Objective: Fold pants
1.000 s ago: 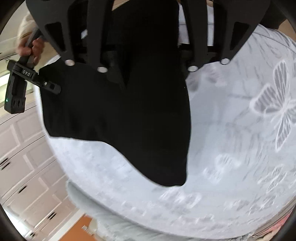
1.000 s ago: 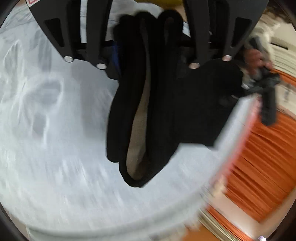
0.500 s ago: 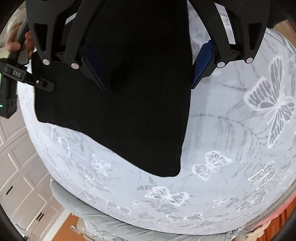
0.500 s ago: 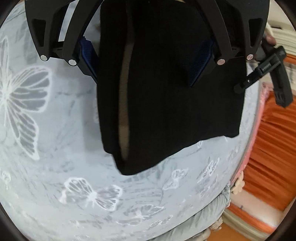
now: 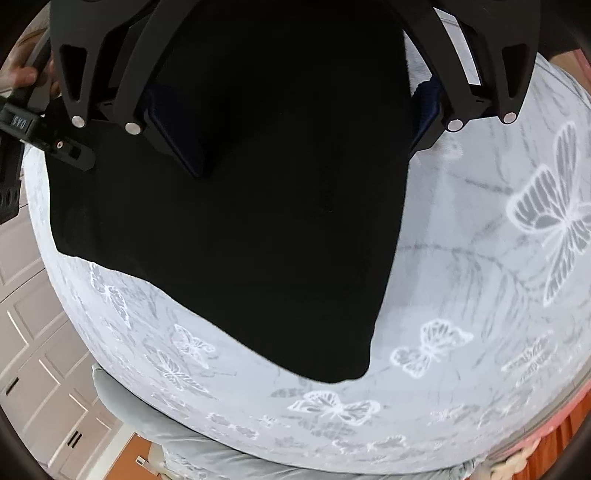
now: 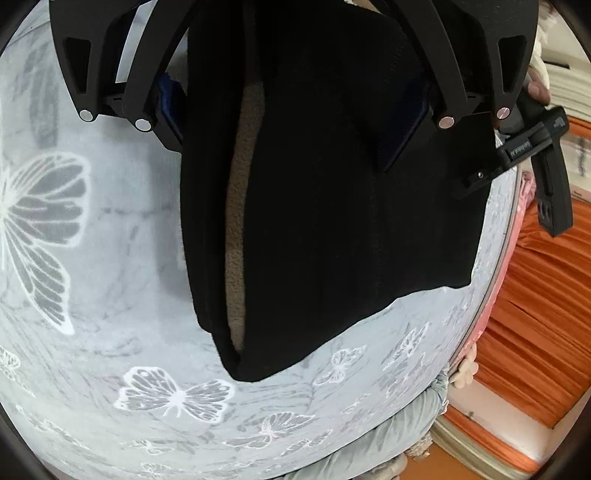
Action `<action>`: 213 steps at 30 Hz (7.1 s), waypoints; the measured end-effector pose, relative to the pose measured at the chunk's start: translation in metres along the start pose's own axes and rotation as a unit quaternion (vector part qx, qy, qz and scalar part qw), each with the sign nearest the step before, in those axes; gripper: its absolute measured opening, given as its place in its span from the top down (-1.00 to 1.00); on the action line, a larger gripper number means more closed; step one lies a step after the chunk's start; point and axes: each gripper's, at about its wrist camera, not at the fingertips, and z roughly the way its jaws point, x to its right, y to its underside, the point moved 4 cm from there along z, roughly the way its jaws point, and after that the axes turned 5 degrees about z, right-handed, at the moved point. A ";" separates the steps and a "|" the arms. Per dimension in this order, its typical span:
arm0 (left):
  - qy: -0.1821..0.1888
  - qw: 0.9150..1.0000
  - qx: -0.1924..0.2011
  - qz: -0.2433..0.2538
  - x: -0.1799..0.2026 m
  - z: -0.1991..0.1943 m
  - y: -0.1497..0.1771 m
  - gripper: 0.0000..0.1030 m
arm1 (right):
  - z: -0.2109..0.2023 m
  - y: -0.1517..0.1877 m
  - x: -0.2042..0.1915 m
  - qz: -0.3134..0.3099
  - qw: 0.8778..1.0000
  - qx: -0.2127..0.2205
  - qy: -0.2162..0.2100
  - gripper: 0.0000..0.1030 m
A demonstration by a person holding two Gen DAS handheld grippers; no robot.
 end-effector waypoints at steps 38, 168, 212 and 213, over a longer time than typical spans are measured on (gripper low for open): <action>0.135 0.990 -0.012 -0.026 0.001 -0.070 0.022 0.37 | -0.066 0.038 -0.024 -0.005 0.996 0.053 -0.072 0.32; -0.110 0.980 0.147 -0.079 -0.086 0.132 -0.404 -0.87 | 0.095 -0.423 -0.014 0.005 0.975 0.215 0.052 0.52; -0.008 0.990 0.139 -0.001 -0.087 0.097 -0.297 -0.87 | 0.064 -0.320 -0.012 -0.051 0.983 0.172 0.027 0.27; 0.016 0.990 0.139 -0.012 -0.093 0.091 -0.295 -0.88 | 0.061 -0.318 -0.005 -0.035 0.984 0.173 0.031 -0.21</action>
